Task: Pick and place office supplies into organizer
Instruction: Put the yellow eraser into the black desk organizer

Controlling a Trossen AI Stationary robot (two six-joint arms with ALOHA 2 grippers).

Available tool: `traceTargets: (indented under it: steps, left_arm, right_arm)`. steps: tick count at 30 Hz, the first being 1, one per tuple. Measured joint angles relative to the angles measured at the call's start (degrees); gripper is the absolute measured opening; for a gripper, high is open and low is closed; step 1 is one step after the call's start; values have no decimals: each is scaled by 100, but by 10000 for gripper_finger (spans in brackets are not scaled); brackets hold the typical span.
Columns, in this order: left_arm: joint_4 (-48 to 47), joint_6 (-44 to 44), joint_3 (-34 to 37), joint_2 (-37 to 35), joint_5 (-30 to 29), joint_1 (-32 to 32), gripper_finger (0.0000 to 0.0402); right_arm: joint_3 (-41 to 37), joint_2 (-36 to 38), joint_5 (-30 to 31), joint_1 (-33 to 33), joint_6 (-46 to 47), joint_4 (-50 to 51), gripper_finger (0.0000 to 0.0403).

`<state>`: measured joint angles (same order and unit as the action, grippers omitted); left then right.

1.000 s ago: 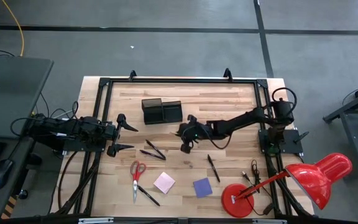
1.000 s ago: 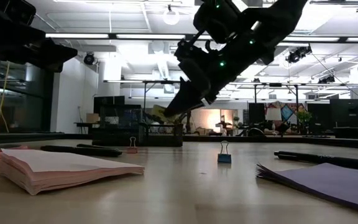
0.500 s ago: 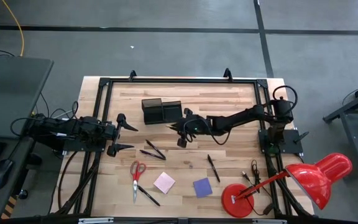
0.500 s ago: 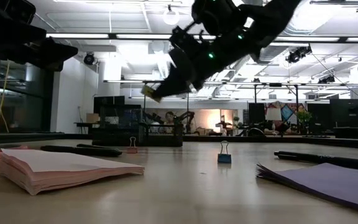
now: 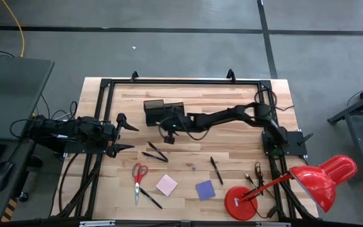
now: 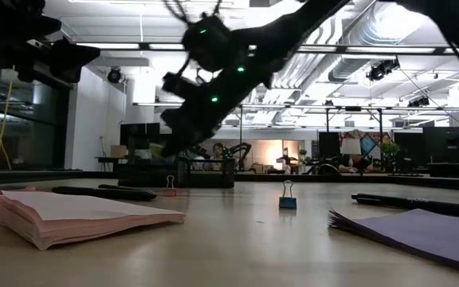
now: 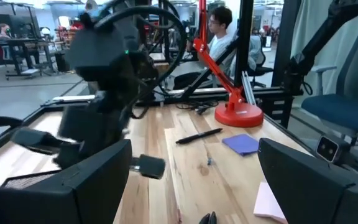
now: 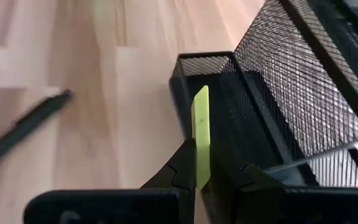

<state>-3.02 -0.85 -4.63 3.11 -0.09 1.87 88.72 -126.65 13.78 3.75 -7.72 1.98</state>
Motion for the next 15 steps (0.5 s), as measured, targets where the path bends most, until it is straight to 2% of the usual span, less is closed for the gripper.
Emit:
traceTargets:
  steps: [8,15]
  left_arm:
    - [-65,115,-8,4,139,0,335]
    - [-130,121,-8,4,161,2,335]
  right_arm:
    - [1356,-730,394,84,-168,1061,16]
    - [1565,-886,418,76,-178,1159,16]
